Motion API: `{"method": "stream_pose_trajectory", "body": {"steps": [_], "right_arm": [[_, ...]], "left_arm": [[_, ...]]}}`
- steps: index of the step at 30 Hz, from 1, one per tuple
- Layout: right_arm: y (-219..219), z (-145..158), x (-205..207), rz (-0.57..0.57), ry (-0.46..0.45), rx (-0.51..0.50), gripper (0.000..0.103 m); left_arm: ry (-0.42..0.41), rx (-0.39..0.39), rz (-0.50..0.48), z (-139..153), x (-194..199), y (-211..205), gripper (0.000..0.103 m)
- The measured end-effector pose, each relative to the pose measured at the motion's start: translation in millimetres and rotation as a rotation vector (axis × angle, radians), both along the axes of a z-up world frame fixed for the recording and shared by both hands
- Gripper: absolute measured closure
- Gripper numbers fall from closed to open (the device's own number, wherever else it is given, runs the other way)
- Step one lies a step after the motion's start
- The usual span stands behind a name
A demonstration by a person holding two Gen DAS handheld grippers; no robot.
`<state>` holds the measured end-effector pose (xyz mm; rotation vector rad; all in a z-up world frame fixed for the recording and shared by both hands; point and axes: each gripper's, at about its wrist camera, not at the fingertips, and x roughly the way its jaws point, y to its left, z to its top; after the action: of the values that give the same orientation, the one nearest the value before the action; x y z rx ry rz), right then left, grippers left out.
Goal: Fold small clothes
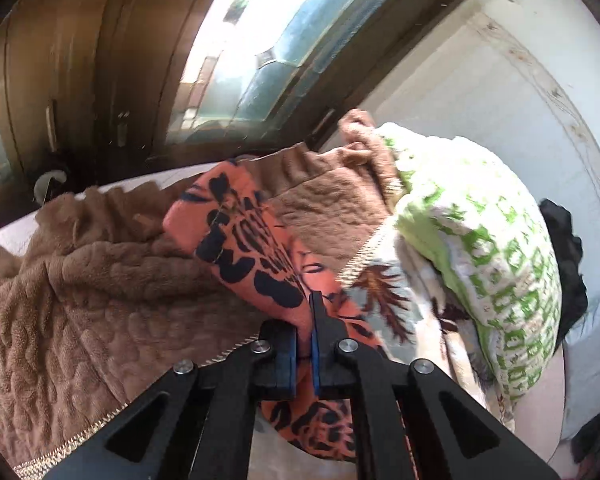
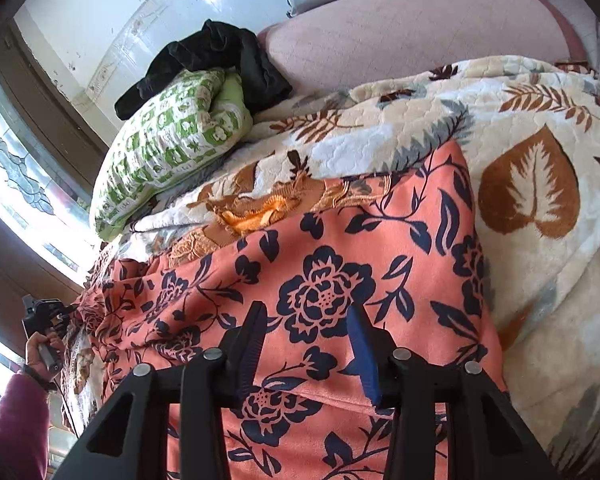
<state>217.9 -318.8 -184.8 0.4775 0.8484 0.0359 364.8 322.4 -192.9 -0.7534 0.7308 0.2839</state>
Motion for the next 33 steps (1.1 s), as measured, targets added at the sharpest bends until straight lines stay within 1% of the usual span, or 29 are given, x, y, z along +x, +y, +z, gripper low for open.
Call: {"method": "stream_pose_trajectory", "body": {"steps": [4,8,10,12,14,17,21,23,25,26,27,28,29,30,31,32,33], "right_arm": [[-13,16,-6,-0.041,-0.039,0.03,0.059],[-30,30,-15,-0.085,-0.072,0.076,0.059],[-40,38,-20,-0.106,-0.092,0.095,0.059],[-52,46,-27,-0.132,-0.117,0.11,0.059],[-65,55,-34,-0.16,-0.14,0.125,0.059],[-92,64,-44,-0.218,-0.174,0.148,0.059],[-130,67,-59,-0.32,-0.202,0.19,0.059],[-144,67,-63,-0.347,-0.205,0.2,0.059],[-154,65,-64,-0.356,-0.195,0.216,0.058],[-158,63,-65,-0.352,-0.185,0.239,0.057],[-160,60,-65,-0.342,-0.17,0.266,0.055],[-163,58,-64,-0.337,-0.156,0.291,0.046],[-164,55,-65,-0.333,-0.148,0.309,0.039],[-163,54,-65,-0.327,-0.142,0.316,0.037],[-160,53,-64,-0.317,-0.137,0.314,0.037],[-157,52,-61,-0.304,-0.133,0.307,0.037],[-151,52,-58,-0.287,-0.127,0.299,0.037]], "left_arm": [[-0.076,0.105,-0.17,66,0,-67,0.098],[-0.135,0.209,-0.365,126,-4,-157,0.098],[-0.15,0.255,-0.458,145,-10,-207,0.098],[-0.154,0.292,-0.548,156,-17,-258,0.098],[-0.145,0.315,-0.633,158,-29,-307,0.098],[-0.12,0.33,-0.754,147,-43,-384,0.098],[-0.076,0.338,-0.907,108,-71,-482,0.098],[-0.019,0.309,-0.978,79,-83,-520,0.097],[0.095,0.264,-1.072,46,-88,-551,0.08],[0.142,0.252,-1.111,33,-92,-560,0.069],[0.152,0.244,-1.143,27,-100,-564,0.067],[0.136,0.247,-1.167,26,-108,-564,0.067],[0.109,0.261,-1.179,30,-113,-559,0.065],[0.076,0.274,-1.181,36,-116,-551,0.057],[0.035,0.278,-1.168,45,-118,-537,0.051],[-0.011,0.277,-1.134,55,-117,-520,0.038],[-0.05,0.28,-1.083,64,-117,-500,0.027]]}}
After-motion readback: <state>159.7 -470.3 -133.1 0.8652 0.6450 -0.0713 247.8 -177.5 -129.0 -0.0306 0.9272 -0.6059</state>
